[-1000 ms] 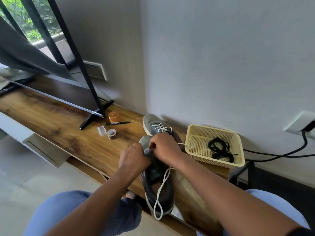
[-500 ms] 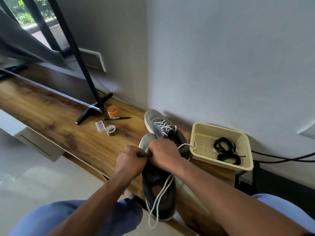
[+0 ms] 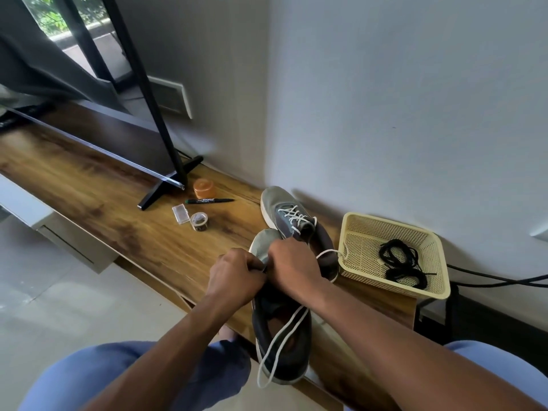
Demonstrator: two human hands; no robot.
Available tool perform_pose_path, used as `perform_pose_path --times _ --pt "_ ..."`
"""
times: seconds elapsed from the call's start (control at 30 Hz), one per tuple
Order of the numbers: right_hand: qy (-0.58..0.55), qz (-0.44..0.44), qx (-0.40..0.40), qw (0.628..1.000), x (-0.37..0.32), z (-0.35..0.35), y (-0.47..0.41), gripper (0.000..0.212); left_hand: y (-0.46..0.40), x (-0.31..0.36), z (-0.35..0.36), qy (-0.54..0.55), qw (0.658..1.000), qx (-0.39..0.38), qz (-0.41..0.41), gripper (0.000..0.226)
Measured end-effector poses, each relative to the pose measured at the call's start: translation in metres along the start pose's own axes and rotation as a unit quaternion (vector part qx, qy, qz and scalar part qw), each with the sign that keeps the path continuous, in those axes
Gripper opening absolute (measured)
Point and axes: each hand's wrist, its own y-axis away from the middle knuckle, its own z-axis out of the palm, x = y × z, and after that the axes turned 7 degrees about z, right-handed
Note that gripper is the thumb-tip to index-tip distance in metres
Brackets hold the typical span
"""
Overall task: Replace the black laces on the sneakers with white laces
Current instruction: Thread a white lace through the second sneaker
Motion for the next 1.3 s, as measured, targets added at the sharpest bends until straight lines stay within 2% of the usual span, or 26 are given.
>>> perform_pose_path --times 0.13,0.2,0.3,0.47,0.57,0.7,0.8,0.9,1.07,1.3 --pt "-0.011 0.004 0.007 1.000 0.005 0.003 0.001 0.034 -0.002 -0.003 -0.007 0.106 0.992 -0.060 -0.040 0.017" --pt "-0.017 0.009 0.011 1.000 0.006 0.005 0.003 0.033 -0.001 -0.008 -0.007 0.137 0.987 -0.065 -0.060 0.026" --pt "-0.038 0.016 0.007 0.999 0.003 0.006 0.006 0.024 -0.001 -0.014 -0.005 0.140 0.986 -0.059 -0.062 0.028" --pt "-0.071 0.045 0.014 0.996 0.003 0.008 0.012 0.027 0.001 -0.013 -0.008 0.108 0.991 -0.060 -0.047 0.027" --pt "-0.106 0.064 0.014 0.992 0.002 0.009 0.014 0.023 0.003 -0.011 -0.012 0.131 0.988 -0.070 -0.050 0.024" --pt "-0.155 0.092 0.013 0.983 0.002 0.011 0.019 0.036 0.004 -0.009 -0.009 0.169 0.980 -0.080 -0.065 0.025" --pt "-0.160 0.106 0.013 0.981 0.002 0.016 0.020 0.019 0.003 -0.011 -0.008 0.184 0.977 -0.084 -0.075 0.024" --pt "-0.165 0.113 0.024 0.980 0.001 0.019 0.020 0.013 0.001 -0.014 -0.008 0.193 0.975 -0.087 -0.072 0.023" --pt "-0.163 0.116 0.017 0.980 0.000 0.016 0.020 0.033 0.000 -0.018 0.000 0.207 0.972 -0.069 -0.081 0.025" --pt "-0.123 0.119 -0.013 0.985 -0.002 0.006 0.014 0.032 0.004 -0.021 0.013 0.229 0.966 -0.018 -0.115 0.016"
